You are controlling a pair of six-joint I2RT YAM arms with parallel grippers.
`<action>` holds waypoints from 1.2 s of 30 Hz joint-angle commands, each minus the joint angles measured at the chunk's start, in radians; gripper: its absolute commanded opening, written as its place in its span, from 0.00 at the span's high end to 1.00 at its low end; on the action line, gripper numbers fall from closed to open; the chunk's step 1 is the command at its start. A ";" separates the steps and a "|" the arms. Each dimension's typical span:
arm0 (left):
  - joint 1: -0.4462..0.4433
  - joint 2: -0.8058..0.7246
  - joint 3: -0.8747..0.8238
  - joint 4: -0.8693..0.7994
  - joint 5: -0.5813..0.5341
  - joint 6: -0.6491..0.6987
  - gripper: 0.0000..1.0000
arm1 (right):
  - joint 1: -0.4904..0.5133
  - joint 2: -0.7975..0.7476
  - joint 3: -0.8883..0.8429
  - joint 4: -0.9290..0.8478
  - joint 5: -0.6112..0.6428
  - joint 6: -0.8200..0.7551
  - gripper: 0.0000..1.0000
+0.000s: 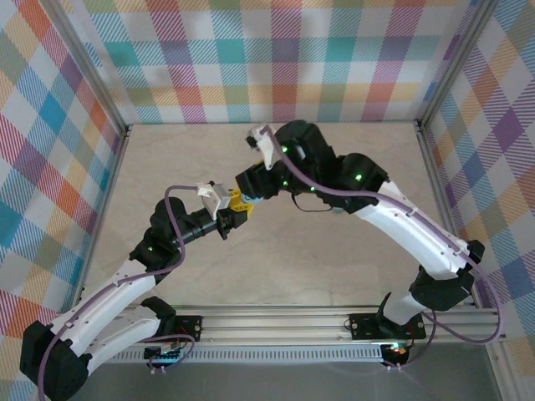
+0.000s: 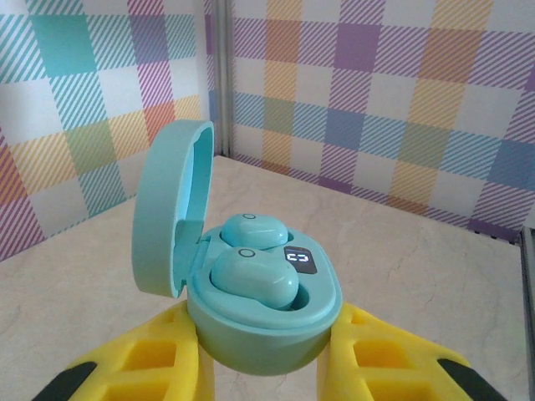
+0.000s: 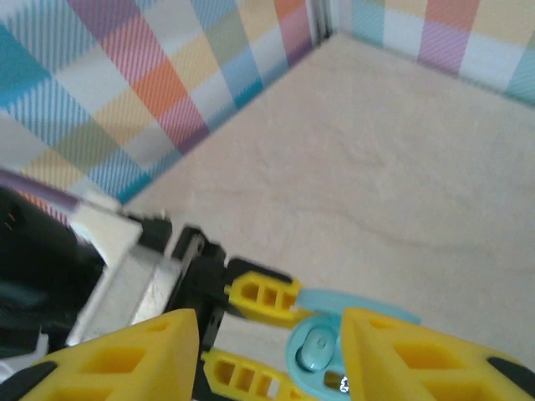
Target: Insert the wireless bluetooth earbuds into the charging case
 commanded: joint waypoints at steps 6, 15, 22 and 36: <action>-0.009 -0.021 0.049 -0.010 0.090 0.002 0.92 | -0.166 0.141 0.142 -0.103 -0.262 0.016 0.54; -0.011 -0.033 0.087 -0.043 0.064 0.000 0.92 | -0.200 0.152 0.061 -0.071 -0.416 0.019 0.76; -0.011 -0.025 0.120 -0.060 0.004 -0.012 0.93 | -0.200 0.044 -0.093 -0.054 -0.451 0.042 0.80; -0.011 0.021 0.115 0.067 -0.030 -0.136 0.93 | -0.307 -0.331 -0.597 0.449 -0.509 0.409 0.48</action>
